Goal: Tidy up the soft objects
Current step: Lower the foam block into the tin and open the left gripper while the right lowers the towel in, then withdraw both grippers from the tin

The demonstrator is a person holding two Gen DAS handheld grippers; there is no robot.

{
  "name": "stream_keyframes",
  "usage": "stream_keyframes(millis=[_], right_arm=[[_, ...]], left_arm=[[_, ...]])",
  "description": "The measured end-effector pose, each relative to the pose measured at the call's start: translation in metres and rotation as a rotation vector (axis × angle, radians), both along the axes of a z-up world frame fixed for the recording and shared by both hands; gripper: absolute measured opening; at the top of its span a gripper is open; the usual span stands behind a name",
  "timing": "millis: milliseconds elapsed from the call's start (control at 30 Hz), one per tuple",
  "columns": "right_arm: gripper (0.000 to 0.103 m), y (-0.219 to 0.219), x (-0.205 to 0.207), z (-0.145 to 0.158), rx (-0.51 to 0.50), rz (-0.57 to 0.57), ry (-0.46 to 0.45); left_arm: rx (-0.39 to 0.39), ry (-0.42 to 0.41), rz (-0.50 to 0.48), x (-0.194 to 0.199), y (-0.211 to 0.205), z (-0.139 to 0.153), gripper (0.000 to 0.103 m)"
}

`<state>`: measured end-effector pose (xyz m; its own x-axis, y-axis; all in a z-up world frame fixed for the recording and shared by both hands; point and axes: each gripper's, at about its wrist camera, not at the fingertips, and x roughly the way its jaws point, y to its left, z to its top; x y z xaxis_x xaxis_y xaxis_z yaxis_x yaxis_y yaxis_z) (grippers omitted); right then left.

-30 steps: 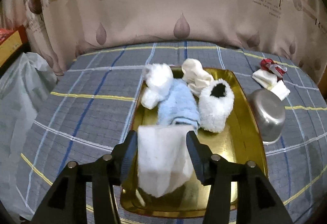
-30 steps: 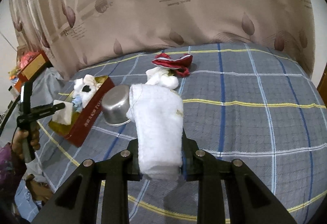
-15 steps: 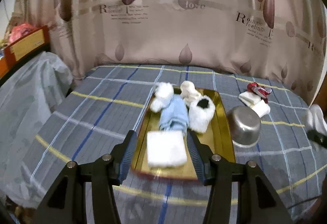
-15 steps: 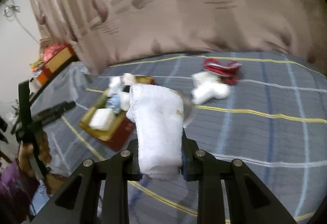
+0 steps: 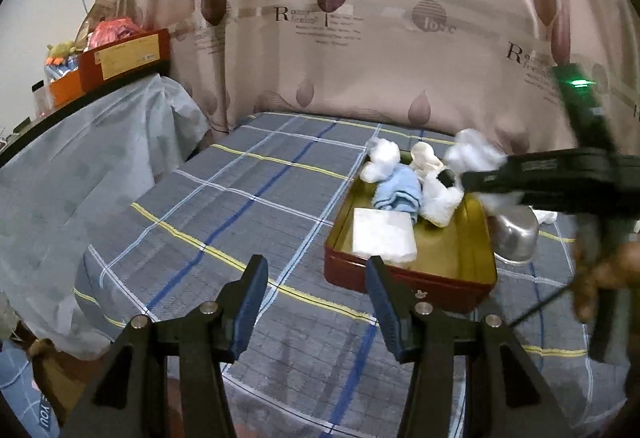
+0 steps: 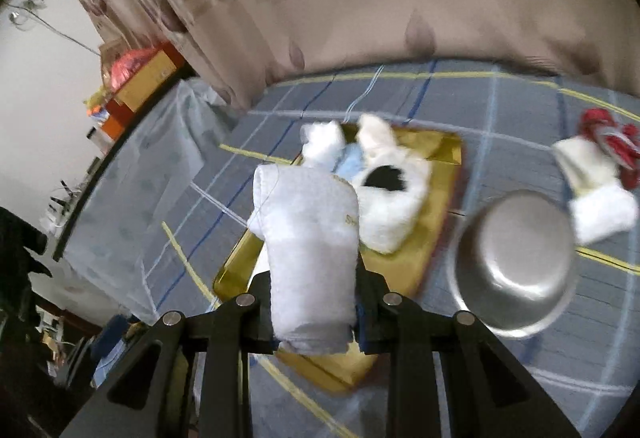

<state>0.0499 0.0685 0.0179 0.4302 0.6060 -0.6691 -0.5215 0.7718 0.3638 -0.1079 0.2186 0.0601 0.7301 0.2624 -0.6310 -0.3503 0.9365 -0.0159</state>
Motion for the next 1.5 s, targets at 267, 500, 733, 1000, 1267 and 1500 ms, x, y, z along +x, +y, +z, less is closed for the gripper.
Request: stream_keyframes(millis=[267,500,733,1000,1267,1500], right_arm=[[0.024,0.075,0.019,-0.026,-0.163,-0.009,-0.015],[0.028,0.103,0.031,-0.043,-0.249,-0.057,-0.024],[0.057,0.107,0.031,-0.042,-0.234,-0.085,-0.02],[0.068,0.079,0.013,-0.014,-0.128,-0.111,-0.073],[0.08,-0.04,-0.051,0.004,-0.16,-0.316,-0.3],[0.08,-0.185,-0.06,-0.039,-0.302,-0.581,-0.221]], left_arm=[[-0.021,-0.015,0.028,-0.004,0.019,0.003,0.052],[-0.048,-0.012,0.046,-0.005,0.031,0.003,0.052],[-0.046,-0.001,0.041,-0.004,0.033,0.001,0.052],[-0.006,-0.005,0.036,-0.005,0.026,0.0,0.052],[0.025,0.026,-0.015,-0.002,0.008,-0.006,0.052],[0.092,0.064,-0.138,0.001,-0.03,-0.017,0.052]])
